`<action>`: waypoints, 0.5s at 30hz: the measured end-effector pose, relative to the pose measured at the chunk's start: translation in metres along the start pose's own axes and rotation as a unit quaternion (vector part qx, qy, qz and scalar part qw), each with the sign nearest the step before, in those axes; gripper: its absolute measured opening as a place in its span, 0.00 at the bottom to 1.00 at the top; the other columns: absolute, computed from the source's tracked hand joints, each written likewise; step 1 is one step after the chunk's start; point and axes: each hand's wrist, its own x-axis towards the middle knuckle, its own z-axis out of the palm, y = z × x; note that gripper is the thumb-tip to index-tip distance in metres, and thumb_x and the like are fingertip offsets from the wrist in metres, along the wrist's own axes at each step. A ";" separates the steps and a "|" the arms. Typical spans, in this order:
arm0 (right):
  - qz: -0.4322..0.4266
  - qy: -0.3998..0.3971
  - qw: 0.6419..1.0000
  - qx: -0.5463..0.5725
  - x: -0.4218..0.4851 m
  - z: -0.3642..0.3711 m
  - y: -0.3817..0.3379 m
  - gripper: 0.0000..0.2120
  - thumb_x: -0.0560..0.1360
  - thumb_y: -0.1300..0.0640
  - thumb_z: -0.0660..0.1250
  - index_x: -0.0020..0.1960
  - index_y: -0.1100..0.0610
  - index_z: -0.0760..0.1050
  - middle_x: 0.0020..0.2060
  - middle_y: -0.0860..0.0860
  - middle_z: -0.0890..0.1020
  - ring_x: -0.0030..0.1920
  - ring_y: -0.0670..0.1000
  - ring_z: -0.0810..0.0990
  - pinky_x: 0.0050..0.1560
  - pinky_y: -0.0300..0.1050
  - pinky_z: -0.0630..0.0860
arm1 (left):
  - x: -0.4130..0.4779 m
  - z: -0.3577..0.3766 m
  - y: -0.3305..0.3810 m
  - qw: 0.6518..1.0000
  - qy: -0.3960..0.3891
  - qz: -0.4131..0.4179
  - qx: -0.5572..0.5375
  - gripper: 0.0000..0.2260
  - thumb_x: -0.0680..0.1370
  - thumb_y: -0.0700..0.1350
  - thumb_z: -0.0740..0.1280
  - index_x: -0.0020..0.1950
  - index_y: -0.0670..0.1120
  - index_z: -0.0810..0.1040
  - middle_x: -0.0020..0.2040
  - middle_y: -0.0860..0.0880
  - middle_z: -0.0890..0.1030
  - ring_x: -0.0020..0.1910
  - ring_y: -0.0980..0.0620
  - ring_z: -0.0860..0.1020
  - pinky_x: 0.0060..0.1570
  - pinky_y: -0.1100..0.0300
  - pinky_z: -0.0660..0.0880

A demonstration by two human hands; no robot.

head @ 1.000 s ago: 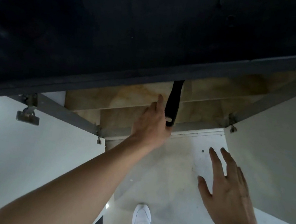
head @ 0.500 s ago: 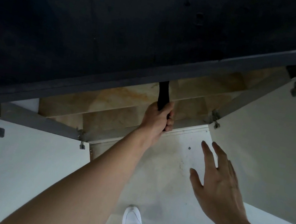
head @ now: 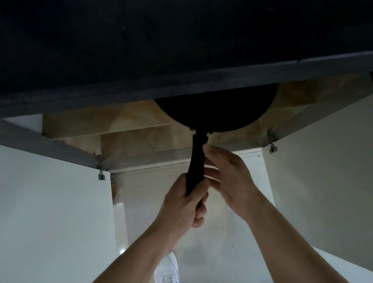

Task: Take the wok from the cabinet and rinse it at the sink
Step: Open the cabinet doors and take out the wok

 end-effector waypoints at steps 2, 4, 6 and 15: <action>0.028 -0.032 0.999 0.010 0.010 0.014 0.001 0.16 0.77 0.53 0.72 0.58 0.62 0.79 0.48 0.58 0.86 0.47 0.58 0.86 0.51 0.51 0.81 | -0.008 -0.003 -0.005 1.000 -0.003 -0.003 0.009 0.05 0.81 0.44 0.63 0.49 0.43 0.70 0.34 0.49 0.71 0.24 0.55 0.65 0.22 0.64 0.60; 0.059 -0.048 0.996 0.036 0.016 0.026 0.003 0.13 0.76 0.58 0.73 0.56 0.64 0.77 0.43 0.57 0.85 0.40 0.56 0.85 0.45 0.49 0.82 | -0.011 -0.006 -0.007 1.000 -0.003 -0.001 0.008 0.07 0.81 0.46 0.62 0.49 0.42 0.71 0.34 0.48 0.72 0.24 0.54 0.67 0.22 0.63 0.63; 0.070 -0.055 0.994 0.070 0.021 0.034 0.006 0.07 0.76 0.60 0.72 0.48 0.64 0.77 0.36 0.56 0.81 0.34 0.53 0.82 0.39 0.46 0.81 | -0.007 -0.011 -0.004 1.000 0.009 0.006 0.018 0.11 0.81 0.49 0.61 0.48 0.42 0.73 0.33 0.47 0.75 0.25 0.52 0.71 0.24 0.60 0.68; 0.009 -0.042 0.998 0.043 0.014 0.036 0.014 0.12 0.76 0.59 0.73 0.36 0.58 0.73 0.29 0.51 0.74 0.28 0.48 0.75 0.33 0.45 0.75 | -0.006 -0.003 -0.002 0.999 0.035 -0.017 0.011 0.15 0.81 0.54 0.61 0.42 0.44 0.73 0.28 0.49 0.72 0.21 0.54 0.65 0.20 0.65 0.60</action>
